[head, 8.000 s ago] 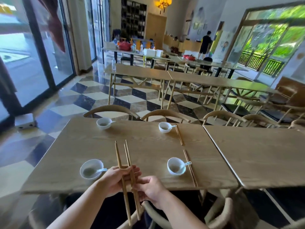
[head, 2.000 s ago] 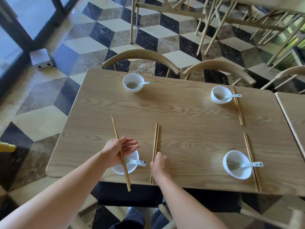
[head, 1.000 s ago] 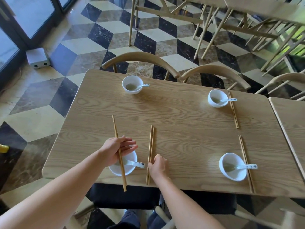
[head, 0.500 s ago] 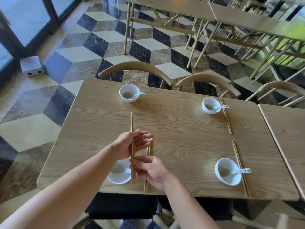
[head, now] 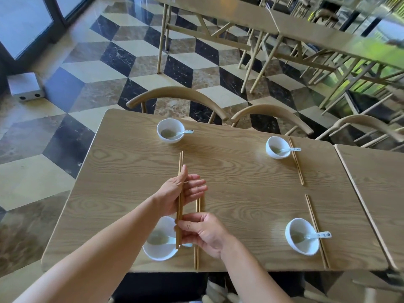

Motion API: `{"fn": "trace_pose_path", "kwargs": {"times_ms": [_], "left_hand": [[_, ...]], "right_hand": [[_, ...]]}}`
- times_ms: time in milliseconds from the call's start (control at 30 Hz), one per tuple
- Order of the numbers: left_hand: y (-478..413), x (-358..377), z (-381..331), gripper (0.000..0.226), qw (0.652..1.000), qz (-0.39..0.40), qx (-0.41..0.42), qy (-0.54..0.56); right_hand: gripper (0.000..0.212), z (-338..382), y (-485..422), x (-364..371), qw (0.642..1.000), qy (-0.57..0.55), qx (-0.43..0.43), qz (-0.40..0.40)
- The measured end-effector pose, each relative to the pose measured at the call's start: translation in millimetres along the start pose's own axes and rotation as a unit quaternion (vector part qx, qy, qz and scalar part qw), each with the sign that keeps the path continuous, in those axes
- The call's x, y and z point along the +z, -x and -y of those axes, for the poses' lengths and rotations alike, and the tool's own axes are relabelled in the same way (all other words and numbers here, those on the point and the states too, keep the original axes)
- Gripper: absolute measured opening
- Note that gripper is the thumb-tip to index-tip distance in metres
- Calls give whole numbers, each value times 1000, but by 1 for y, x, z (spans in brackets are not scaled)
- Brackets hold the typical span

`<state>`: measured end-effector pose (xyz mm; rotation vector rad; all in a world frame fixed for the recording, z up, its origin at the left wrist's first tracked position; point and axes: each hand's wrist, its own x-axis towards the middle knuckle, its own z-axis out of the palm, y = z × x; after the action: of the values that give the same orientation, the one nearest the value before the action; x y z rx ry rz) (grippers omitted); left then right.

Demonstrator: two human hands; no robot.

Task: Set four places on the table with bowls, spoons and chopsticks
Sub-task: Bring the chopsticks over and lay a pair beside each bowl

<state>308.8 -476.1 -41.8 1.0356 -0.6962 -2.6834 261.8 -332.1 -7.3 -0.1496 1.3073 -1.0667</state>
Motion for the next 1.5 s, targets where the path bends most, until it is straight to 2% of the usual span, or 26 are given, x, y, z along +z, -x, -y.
{"fn": "trace_pose_path", "kwargs": {"times_ms": [100, 167, 200, 233, 267, 300, 333, 367, 400, 467, 567, 600, 700, 933, 1000, 1067, 1133, 1233, 1500], "left_hand": [[-16, -11, -12, 81, 997, -35, -5, -74], [-27, -26, -24, 79, 977, -104, 24, -187], [-33, -40, -30, 73, 942, -149, 57, -296], [-39, -58, -37, 66, 875, -192, 91, -435], [-43, -81, -41, 61, 782, -234, 117, -566], [-48, -106, -44, 59, 696, -271, 133, -652], [-53, -130, -45, 63, 635, -302, 132, -699], [-56, -152, -44, 69, 600, -331, 114, -719], [-57, -169, -42, 73, 587, -359, 96, -719], [-58, -190, -35, 77, 582, -396, 96, -704], [-60, -198, -23, 77, 536, -425, 130, -718], [-60, -197, -23, 77, 530, -433, 138, -716], [-58, -197, -22, 80, 528, -439, 135, -715], [-55, -190, -24, 81, 530, -443, 146, -708], [-56, -189, -24, 81, 528, -446, 145, -709], [-57, -190, -24, 82, 531, -448, 142, -705], [-58, -189, -24, 82, 530, -450, 145, -704], [-59, -190, -23, 82, 530, -451, 145, -704], [-60, -189, -23, 82, 526, -457, 149, -702]], "right_hand": [[10, 16, -14, -10, 999, 7, -8, -34], [5, 33, -27, -22, 997, 10, -15, -78], [7, 42, -34, -28, 994, 11, -15, -104], [12, 52, -43, -34, 991, 19, -13, -130], [19, 61, -52, -40, 987, 35, -10, -158], [26, 69, -63, -46, 982, 50, -6, -184], [31, 75, -75, -51, 977, 59, -3, -206], [34, 81, -87, -56, 973, 64, 1, -221], [33, 85, -99, -61, 970, 67, 6, -233], [31, 90, -125, -69, 963, 81, 13, -258], [31, 94, -163, -81, 951, 107, 16, -290], [30, 95, -174, -84, 948, 116, 16, -297], [20, 98, -201, -87, 939, 142, 14, -312], [21, 99, -228, -79, 907, 247, 9, -341], [19, 98, -230, -79, 867, 341, 8, -364], [24, 98, -231, -79, 805, 451, 0, -384], [30, 99, -230, -79, 775, 496, -13, -391], [26, 99, -233, -79, 762, 505, -17, -406], [19, 97, -239, -85, 754, 517, -15, -405]]}}
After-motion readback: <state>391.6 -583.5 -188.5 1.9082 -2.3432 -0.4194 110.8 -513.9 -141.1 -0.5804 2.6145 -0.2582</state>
